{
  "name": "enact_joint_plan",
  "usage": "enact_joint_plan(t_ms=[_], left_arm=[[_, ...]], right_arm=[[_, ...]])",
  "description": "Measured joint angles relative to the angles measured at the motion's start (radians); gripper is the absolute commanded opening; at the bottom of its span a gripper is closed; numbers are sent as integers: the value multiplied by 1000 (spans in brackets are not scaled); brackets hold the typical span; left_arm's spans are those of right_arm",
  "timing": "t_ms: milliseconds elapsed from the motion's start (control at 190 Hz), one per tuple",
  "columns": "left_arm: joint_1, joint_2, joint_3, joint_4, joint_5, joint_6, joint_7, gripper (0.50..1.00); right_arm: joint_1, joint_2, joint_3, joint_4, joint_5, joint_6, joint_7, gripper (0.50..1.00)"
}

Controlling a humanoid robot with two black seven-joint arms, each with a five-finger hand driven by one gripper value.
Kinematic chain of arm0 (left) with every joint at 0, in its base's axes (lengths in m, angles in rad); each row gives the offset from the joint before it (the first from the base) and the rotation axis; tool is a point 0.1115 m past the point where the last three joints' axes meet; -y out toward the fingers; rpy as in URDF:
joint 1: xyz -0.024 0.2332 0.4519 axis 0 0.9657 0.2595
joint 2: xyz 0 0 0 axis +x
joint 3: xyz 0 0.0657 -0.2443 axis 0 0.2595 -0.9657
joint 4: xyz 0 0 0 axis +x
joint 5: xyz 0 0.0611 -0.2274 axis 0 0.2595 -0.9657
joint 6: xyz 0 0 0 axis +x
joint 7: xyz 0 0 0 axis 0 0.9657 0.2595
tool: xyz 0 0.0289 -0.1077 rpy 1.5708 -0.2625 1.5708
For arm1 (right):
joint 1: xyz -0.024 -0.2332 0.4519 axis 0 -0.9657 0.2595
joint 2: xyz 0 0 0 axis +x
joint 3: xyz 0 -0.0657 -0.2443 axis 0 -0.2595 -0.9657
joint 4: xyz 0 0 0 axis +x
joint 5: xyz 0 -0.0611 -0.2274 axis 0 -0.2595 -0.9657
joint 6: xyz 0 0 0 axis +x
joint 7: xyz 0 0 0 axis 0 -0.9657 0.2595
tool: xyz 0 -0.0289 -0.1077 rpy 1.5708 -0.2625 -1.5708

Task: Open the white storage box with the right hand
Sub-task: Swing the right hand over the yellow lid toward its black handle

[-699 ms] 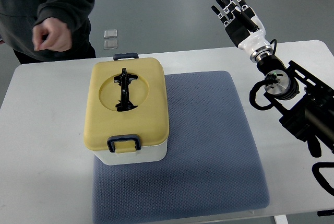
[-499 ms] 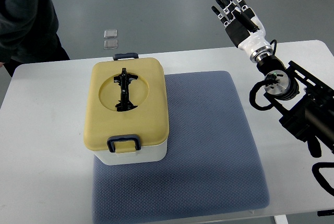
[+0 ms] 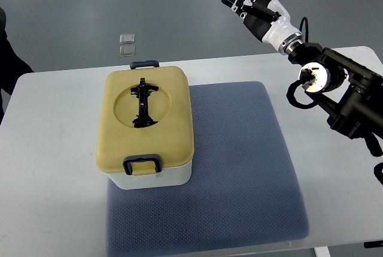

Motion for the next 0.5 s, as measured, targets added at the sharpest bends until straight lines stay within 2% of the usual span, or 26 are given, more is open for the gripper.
enact_joint_plan(t_ms=[200,300,394,499], left_arm=[[0,0,1,-6,1,-1,0,1000],[0,0,1,-9,1,-4,0,1000],[0,0,0,-9,1,-4,0,1000],[0,0,-2,-8,1,-5,0,1000]], right_arm=[[285,-57,-447,10,-106,5,18,928],[424,-58,-657,45,-148,-4,48,928],[549,-52,-818,109,-254,-55,116,928],[650,-43,-935,192,-458,-181,240,928]])
